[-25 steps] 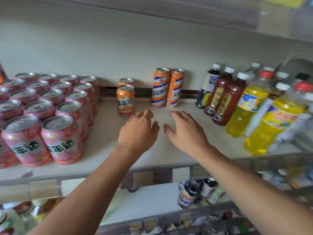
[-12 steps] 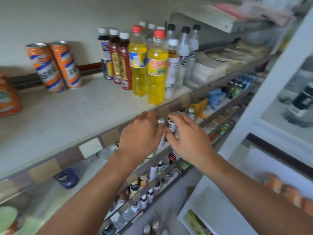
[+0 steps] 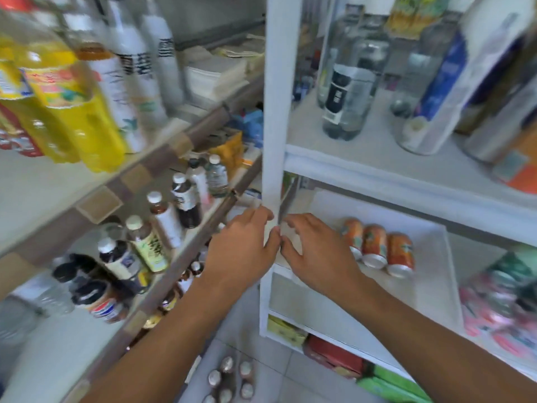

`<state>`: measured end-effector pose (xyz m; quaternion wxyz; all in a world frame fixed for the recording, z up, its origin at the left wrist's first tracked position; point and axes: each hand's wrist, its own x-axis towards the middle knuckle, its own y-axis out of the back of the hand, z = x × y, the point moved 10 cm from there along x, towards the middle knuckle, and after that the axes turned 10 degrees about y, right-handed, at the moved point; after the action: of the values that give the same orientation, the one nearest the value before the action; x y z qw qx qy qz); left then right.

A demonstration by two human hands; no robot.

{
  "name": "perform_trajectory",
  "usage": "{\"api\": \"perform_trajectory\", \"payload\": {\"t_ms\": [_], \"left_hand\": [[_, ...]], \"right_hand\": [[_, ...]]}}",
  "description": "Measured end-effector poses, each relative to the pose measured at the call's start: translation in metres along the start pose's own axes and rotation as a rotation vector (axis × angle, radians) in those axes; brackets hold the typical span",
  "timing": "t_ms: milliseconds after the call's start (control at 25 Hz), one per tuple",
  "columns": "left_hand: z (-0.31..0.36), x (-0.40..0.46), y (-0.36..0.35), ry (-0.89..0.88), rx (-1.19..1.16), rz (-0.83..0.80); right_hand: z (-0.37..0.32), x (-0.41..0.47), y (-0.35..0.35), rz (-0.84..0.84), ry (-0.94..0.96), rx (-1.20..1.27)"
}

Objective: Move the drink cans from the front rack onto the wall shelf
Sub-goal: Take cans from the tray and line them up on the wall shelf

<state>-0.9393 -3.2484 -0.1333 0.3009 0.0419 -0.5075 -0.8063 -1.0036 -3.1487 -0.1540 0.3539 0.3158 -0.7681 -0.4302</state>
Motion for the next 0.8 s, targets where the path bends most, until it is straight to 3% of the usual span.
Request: {"api": "perform_trajectory", "payload": {"t_ms": [400,600,800], "left_hand": [[0.060,0.018,-0.102,-0.093,-0.054,-0.208],[0.067,0.031,-0.142,-0.077,-0.053,-0.279],[0.066,0.037,-0.164,-0.069,-0.086,-0.300]], "right_hand": [[0.191,-0.045,-0.042,-0.119,-0.518,0.006],[0.234,-0.050,-0.075,-0.167,-0.624,-0.031],[0.260,-0.040,-0.091,-0.107,-0.717,-0.019]]}}
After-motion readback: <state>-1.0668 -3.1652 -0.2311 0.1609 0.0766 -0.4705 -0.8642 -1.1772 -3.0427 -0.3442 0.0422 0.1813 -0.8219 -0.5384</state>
